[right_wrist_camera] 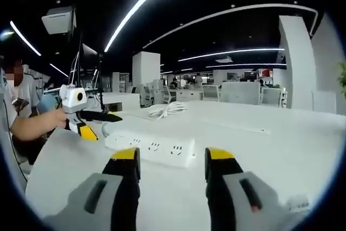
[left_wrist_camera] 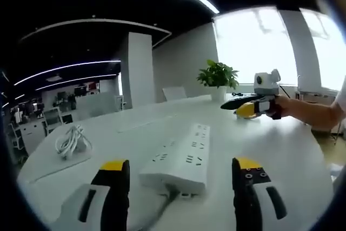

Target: Straighten the power strip on the desk, plug the charger into it

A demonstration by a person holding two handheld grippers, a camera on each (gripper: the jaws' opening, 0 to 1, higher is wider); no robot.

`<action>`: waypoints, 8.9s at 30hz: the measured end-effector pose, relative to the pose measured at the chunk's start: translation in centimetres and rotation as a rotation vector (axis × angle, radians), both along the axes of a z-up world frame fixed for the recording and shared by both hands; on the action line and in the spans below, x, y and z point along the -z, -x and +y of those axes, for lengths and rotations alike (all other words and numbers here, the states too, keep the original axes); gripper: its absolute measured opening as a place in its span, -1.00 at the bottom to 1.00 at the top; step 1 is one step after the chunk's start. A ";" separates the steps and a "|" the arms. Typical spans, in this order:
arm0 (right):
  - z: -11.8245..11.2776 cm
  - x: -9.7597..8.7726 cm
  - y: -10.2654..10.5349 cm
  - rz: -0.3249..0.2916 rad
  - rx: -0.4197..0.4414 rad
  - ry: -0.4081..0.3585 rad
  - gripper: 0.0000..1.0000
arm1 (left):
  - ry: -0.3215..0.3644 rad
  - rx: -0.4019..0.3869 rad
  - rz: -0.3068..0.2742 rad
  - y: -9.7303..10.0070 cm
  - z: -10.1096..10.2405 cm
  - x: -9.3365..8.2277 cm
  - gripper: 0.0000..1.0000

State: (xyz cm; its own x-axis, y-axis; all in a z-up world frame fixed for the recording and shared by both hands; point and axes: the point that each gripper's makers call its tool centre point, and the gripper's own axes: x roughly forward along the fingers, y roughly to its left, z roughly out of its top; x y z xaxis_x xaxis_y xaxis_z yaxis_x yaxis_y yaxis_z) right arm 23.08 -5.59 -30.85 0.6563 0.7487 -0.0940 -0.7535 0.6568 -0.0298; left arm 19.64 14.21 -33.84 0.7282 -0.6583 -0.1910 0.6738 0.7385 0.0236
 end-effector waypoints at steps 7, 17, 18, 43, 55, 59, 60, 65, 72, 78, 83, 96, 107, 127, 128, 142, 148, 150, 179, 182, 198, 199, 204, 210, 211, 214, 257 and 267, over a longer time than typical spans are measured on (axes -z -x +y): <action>0.0 1.0 -0.3 0.008 0.012 0.021 -0.07 | 0.004 -0.008 0.019 -0.2 0.3 0.8 0.59; 0.5 1.8 -0.3 0.012 -0.002 0.040 -0.07 | 0.011 -0.020 0.041 -0.5 0.4 1.3 0.58; 0.5 1.9 -0.2 0.015 -0.006 0.035 -0.07 | 0.010 -0.020 0.042 -0.5 0.4 1.4 0.58; 0.3 3.8 -1.3 0.047 0.019 0.062 -0.10 | 0.055 -0.014 0.044 -1.5 0.2 1.4 0.61; 1.1 4.6 -1.6 0.053 -0.025 0.096 -0.10 | 0.057 -0.033 0.026 -1.8 0.3 1.4 0.58; 1.7 4.4 -1.4 0.026 -0.049 0.102 -0.10 | 0.042 -0.036 0.029 -1.7 0.4 1.8 0.58; 1.8 4.5 -1.6 0.028 -0.049 0.103 -0.10 | 0.037 -0.035 0.029 -1.6 0.5 1.9 0.58; 2.0 4.6 -2.1 0.032 -0.045 0.103 -0.10 | 0.009 -0.032 0.023 -1.4 0.4 2.3 0.58; 2.3 4.8 -2.4 0.040 -0.058 0.111 -0.10 | -0.008 -0.025 0.016 -1.4 0.5 2.4 0.57; 2.5 4.9 -3.0 0.036 -0.058 0.113 -0.10 | -0.035 -0.018 0.010 -1.4 0.4 2.7 0.56; 2.7 5.1 -3.1 0.076 -0.072 0.095 -0.16 | -0.058 -0.024 0.008 -1.5 0.3 2.9 0.52; 3.4 4.8 -4.8 0.090 -0.080 0.061 -0.14 | -0.051 -0.036 0.016 -1.5 0.2 2.8 0.50; 3.7 4.1 -5.3 0.066 -0.096 0.034 -0.14 | -0.027 -0.033 0.041 -1.3 0.1 3.0 0.50; 4.2 4.0 -5.6 0.022 -0.169 0.050 -0.17 | -0.008 -0.034 0.062 -1.5 0.1 3.3 0.49; 4.1 3.9 -5.7 0.020 -0.171 0.049 -0.17 | -0.007 -0.031 0.062 -1.6 0.0 3.3 0.49; 4.8 3.6 -5.1 0.012 -0.242 0.026 -0.13 | -0.003 -0.025 0.061 -1.9 0.2 3.3 0.47; 4.9 3.9 -5.3 0.017 -0.262 0.042 -0.14 | -0.003 -0.021 0.060 -1.9 0.2 3.3 0.46; 5.1 4.0 -5.1 0.039 -0.275 0.032 -0.13 | -0.002 -0.022 0.060 -1.9 0.3 3.3 0.45; 6.3 5.6 -5.4 0.048 -0.408 0.173 0.24 | 0.001 -0.019 0.053 -1.9 0.4 3.1 0.43; 6.4 5.8 -5.8 0.057 -0.420 0.175 0.35 | 0.003 -0.010 0.052 -1.9 0.3 3.1 0.43; 7.5 6.3 -5.8 0.084 -0.482 0.184 0.53 | 0.006 0.006 0.043 -1.7 0.1 2.9 0.40; 7.5 6.3 -5.8 0.084 -0.486 0.184 0.54 | 0.006 0.006 0.044 -1.7 0.1 2.9 0.40; 7.8 6.3 -5.7 0.084 -0.503 0.183 0.53 | 0.008 0.007 0.042 -1.7 0.0 2.9 0.40; 8.7 6.3 -5.3 0.080 -0.541 0.182 0.53 | 0.008 0.005 0.042 -1.7 0.0 2.9 0.36; 8.8 6.3 -5.2 0.079 -0.548 0.180 0.53 | 0.007 -0.003 0.040 -1.8 0.1 2.9 0.33; 9.1 6.3 -5.3 0.077 -0.560 0.178 0.54 | 0.006 -0.007 0.046 -2.0 0.1 3.2 0.32; 8.4 6.3 -4.1 0.076 -0.459 0.156 0.54 | 0.009 0.118 0.107 -2.2 -0.2 3.4 0.34; 7.9 6.4 -3.6 0.080 -0.415 0.155 0.54 | 0.006 0.152 0.115 -2.3 -0.4 3.5 0.34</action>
State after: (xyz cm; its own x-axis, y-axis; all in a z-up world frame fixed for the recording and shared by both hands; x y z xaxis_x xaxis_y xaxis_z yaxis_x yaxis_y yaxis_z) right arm 26.69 2.32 -37.26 0.2897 0.9200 -0.2640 -0.9561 0.2911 -0.0349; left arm 21.90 13.79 -37.35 0.5937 -0.7606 -0.2629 0.7759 0.6277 -0.0639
